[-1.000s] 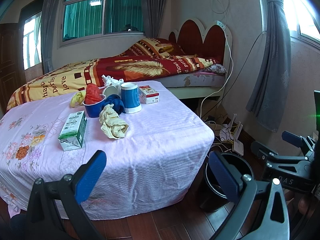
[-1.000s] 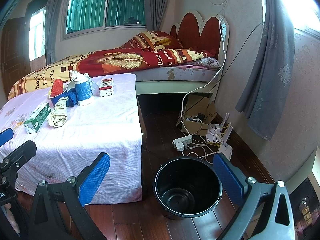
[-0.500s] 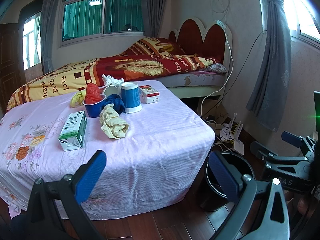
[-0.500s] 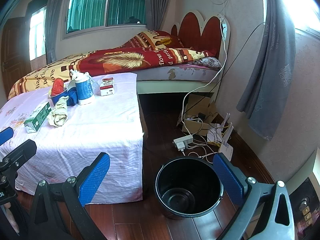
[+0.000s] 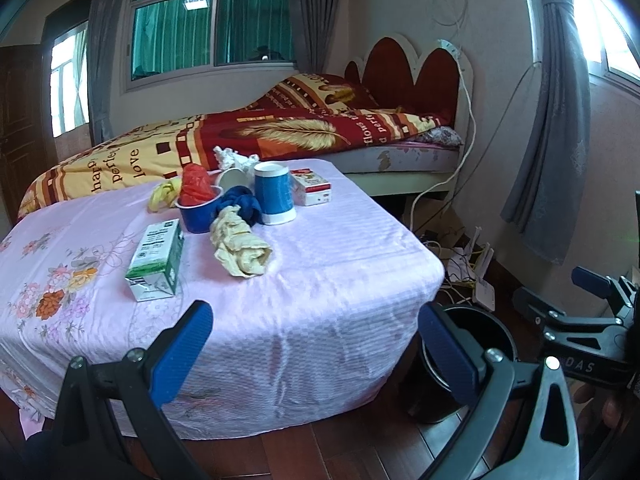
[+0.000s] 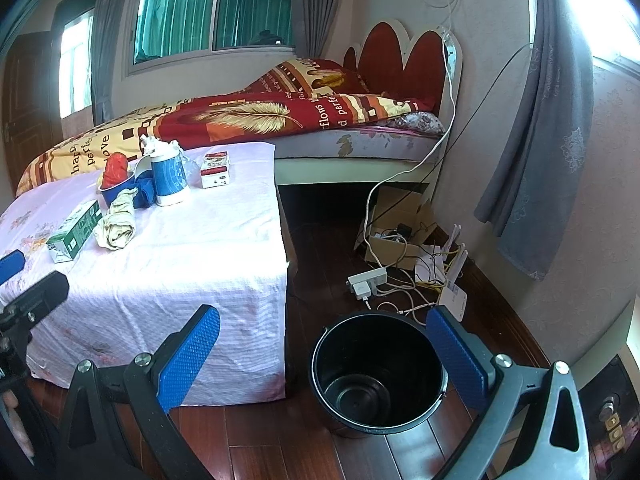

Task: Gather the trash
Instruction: 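Grasp the green milk carton with the left tool while the right tool grasps the beige cloth, then carry the carton and cloth over the black bin and open both tools, then move both open tools back toward the table items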

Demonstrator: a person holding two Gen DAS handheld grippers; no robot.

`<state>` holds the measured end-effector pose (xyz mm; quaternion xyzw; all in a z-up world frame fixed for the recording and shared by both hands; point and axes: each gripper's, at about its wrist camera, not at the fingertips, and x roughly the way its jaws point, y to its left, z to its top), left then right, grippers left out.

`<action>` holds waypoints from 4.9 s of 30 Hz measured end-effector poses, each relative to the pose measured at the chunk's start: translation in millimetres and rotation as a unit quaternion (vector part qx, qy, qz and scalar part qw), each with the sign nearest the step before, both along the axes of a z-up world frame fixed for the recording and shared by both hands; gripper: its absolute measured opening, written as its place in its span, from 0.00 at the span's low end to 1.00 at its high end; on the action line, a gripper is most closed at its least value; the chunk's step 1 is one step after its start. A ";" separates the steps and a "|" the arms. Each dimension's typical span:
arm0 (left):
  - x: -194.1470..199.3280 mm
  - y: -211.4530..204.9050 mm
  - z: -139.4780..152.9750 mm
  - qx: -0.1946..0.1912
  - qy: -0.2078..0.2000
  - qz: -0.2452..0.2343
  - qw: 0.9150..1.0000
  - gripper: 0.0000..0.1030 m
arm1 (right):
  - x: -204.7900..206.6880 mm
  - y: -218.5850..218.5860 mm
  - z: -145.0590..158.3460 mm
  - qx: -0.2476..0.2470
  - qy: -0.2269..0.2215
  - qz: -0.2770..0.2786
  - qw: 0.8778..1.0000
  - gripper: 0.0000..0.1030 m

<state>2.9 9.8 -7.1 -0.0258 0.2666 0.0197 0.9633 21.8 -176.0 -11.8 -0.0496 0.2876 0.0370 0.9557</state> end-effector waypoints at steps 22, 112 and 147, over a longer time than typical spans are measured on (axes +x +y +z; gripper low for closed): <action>57.4 151.5 -37.6 -0.041 0.046 0.114 0.991 0.86 | 87.0 138.8 -23.1 0.023 0.058 0.207 0.976 0.97; 108.0 -168.9 -121.7 -0.007 0.154 -0.267 0.951 0.77 | 113.6 -175.9 -177.2 0.005 0.207 -0.007 0.978 0.93; 92.1 -123.9 -59.0 0.010 0.075 -0.159 0.984 0.97 | 81.1 -130.6 -77.5 -0.004 0.105 0.009 0.994 1.00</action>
